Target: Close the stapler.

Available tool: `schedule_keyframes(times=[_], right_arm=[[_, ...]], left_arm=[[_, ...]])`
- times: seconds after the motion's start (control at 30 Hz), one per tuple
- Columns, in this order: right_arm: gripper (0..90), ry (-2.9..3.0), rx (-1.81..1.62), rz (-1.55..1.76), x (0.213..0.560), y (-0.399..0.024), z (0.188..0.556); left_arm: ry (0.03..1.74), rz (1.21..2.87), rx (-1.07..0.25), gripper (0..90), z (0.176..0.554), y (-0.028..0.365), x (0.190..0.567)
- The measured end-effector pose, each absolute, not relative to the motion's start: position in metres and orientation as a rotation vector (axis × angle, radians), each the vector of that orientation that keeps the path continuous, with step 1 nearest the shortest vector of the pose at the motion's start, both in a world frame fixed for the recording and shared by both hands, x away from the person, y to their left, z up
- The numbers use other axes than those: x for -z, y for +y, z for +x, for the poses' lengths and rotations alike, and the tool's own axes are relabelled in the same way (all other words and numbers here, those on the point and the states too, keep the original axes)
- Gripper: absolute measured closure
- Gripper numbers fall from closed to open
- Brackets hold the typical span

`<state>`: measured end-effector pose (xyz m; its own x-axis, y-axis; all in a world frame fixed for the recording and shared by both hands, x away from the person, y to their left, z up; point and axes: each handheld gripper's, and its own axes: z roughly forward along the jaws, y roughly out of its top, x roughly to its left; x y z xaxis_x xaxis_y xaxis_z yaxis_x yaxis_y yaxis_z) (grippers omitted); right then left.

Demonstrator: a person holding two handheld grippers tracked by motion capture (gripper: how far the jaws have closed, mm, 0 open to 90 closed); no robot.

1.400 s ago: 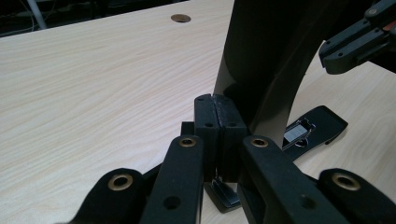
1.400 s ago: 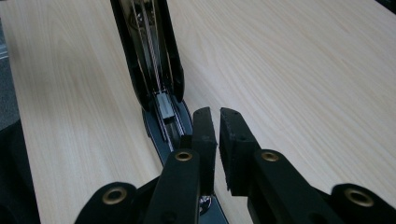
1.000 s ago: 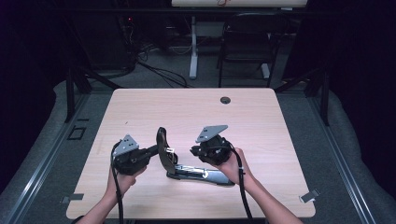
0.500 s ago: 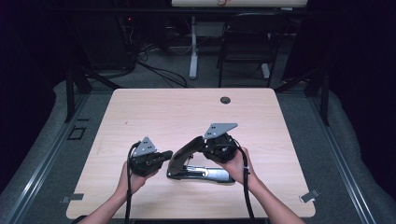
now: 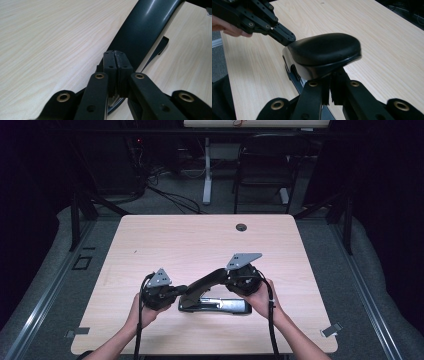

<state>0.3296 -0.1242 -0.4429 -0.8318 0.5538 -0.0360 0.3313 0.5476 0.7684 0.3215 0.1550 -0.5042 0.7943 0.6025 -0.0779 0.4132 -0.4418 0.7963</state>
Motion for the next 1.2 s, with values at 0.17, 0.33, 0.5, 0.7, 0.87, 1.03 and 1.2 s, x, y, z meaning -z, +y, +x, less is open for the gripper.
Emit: schedule_keyframes(times=[0.17,0.33,0.5,0.7,0.87,1.03,1.2], right_arm=[[87.6,2.520,-1.139,0.734,0.445,-0.125,0.329],[87.6,2.522,-1.119,0.733,0.447,-0.126,0.329],[87.6,2.530,-1.100,0.735,0.451,-0.128,0.328],[87.5,2.540,-1.064,0.734,0.457,-0.128,0.327],[87.3,2.543,-1.032,0.733,0.459,-0.130,0.326],[87.5,2.542,-1.002,0.741,0.465,-0.134,0.324],[87.4,2.561,-0.954,0.743,0.470,-0.138,0.324]], left_arm=[[0.750,2.107,-0.261,87.1,0.322,0.155,0.505],[0.742,2.115,-0.249,86.7,0.322,0.155,0.505],[0.739,2.121,-0.241,87.2,0.322,0.154,0.507],[0.746,2.133,-0.224,87.5,0.323,0.154,0.509],[0.746,2.147,-0.217,87.6,0.324,0.154,0.509],[0.743,2.160,-0.214,87.6,0.324,0.152,0.511],[0.735,2.173,-0.212,87.6,0.323,0.151,0.512]])
